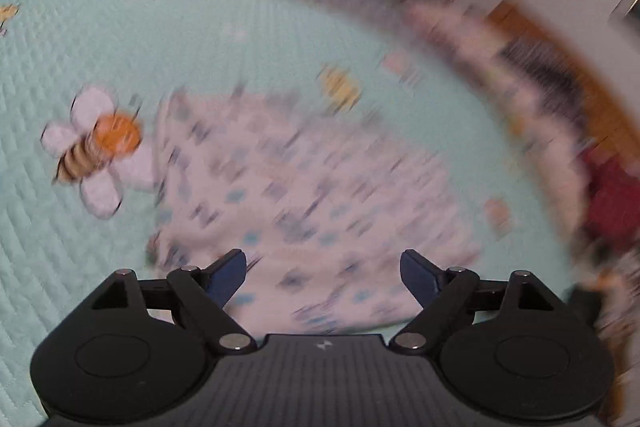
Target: Fold clothes
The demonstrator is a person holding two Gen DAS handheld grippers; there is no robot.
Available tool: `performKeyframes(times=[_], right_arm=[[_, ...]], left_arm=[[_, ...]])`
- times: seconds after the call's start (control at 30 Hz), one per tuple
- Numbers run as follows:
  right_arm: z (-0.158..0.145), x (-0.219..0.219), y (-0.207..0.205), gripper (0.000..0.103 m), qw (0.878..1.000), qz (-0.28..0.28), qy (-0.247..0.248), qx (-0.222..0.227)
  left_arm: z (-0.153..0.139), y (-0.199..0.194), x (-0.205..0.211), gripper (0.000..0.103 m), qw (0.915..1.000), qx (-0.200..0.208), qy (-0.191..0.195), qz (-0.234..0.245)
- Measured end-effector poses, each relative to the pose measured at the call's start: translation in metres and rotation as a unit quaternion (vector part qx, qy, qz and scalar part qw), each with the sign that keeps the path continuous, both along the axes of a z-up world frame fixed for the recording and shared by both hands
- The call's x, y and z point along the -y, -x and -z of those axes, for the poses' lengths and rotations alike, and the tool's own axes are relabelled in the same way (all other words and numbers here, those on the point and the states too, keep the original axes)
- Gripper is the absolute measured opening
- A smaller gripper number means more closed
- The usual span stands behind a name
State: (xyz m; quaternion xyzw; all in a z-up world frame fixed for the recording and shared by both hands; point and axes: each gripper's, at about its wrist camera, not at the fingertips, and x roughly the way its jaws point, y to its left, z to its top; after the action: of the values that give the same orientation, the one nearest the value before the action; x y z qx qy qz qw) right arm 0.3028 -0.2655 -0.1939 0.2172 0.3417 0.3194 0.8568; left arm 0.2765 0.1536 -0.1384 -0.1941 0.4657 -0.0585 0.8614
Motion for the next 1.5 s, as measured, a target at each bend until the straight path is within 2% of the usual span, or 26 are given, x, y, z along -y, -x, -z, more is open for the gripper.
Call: performKeyframes(times=[0.03,0.1,0.23,0.27,0.3,0.33,0.37,0.43,0.5,0.57,0.67,0.73,0.8,0.9,1.0,1.13,1.27,1.33,1.43,1.5], right_arm=[[-0.001,-0.001,0.001,0.006,1.000,0.002,0.005,0.002],[-0.003,-0.001,0.004,0.006,1.000,0.005,0.014,0.005],[-0.011,-0.007,0.011,0.009,0.999,0.012,0.042,0.010],[-0.015,-0.012,0.015,0.014,0.998,0.012,0.057,0.019],[-0.020,-0.020,0.020,0.023,0.996,0.008,0.078,0.033],[-0.027,-0.032,0.027,0.029,0.993,-0.005,0.105,0.055],[-0.033,-0.049,0.036,0.036,0.987,-0.027,0.135,0.086],[-0.046,-0.082,0.055,0.039,0.968,-0.072,0.192,0.147],[-0.053,-0.123,0.073,0.040,0.941,-0.125,0.238,0.207],[-0.056,-0.162,0.090,0.043,0.909,-0.171,0.275,0.261],[-0.052,-0.218,0.111,0.045,0.851,-0.234,0.332,0.332],[-0.048,-0.245,0.119,0.045,0.821,-0.267,0.349,0.364],[-0.044,-0.265,0.122,0.045,0.799,-0.295,0.358,0.381],[-0.036,-0.290,0.123,0.045,0.757,-0.329,0.394,0.404],[-0.031,-0.305,0.121,0.047,0.723,-0.345,0.421,0.427],[-0.023,-0.323,0.120,0.050,0.690,-0.341,0.448,0.455],[-0.013,-0.342,0.124,0.050,0.670,-0.306,0.474,0.482],[-0.010,-0.350,0.124,0.050,0.667,-0.285,0.486,0.488],[-0.008,-0.358,0.118,0.051,0.672,-0.263,0.493,0.487],[-0.007,-0.359,0.116,0.050,0.670,-0.259,0.492,0.491]], left_arm=[[0.016,-0.004,-0.002,0.076,0.9994,-0.029,-0.013,-0.014],[0.014,0.003,-0.004,0.077,0.9997,-0.007,-0.018,-0.016],[-0.010,0.013,-0.002,0.077,0.9981,0.007,-0.059,-0.019],[-0.019,0.015,-0.006,0.078,0.9969,0.023,-0.071,-0.024],[-0.028,0.017,-0.010,0.081,0.9953,0.039,-0.084,-0.030],[-0.036,0.016,-0.017,0.089,0.9935,0.051,-0.092,-0.043],[-0.042,0.013,-0.025,0.092,0.9922,0.057,-0.094,-0.058],[-0.045,0.000,-0.044,0.092,0.9925,0.049,-0.078,-0.080],[-0.038,-0.018,-0.062,0.092,0.9938,0.028,-0.053,-0.093],[-0.026,-0.038,-0.071,0.090,0.9956,0.008,-0.026,-0.090],[-0.006,-0.060,-0.077,0.090,0.9967,-0.011,0.006,-0.081],[0.003,-0.070,-0.080,0.090,0.9965,-0.015,0.019,-0.080],[0.012,-0.078,-0.083,0.090,0.9966,-0.018,0.038,-0.071],[0.023,-0.087,-0.090,0.091,0.9957,-0.022,0.060,-0.067],[0.030,-0.095,-0.096,0.095,0.9944,-0.015,0.083,-0.064],[0.037,-0.110,-0.099,0.102,0.9930,-0.010,0.104,-0.055],[0.039,-0.127,-0.094,0.102,0.9938,-0.005,0.103,-0.041],[0.039,-0.134,-0.092,0.102,0.9936,-0.002,0.107,-0.034],[0.040,-0.142,-0.087,0.099,0.9938,0.001,0.108,-0.029],[0.038,-0.147,-0.081,0.085,0.9956,0.003,0.091,-0.023]])
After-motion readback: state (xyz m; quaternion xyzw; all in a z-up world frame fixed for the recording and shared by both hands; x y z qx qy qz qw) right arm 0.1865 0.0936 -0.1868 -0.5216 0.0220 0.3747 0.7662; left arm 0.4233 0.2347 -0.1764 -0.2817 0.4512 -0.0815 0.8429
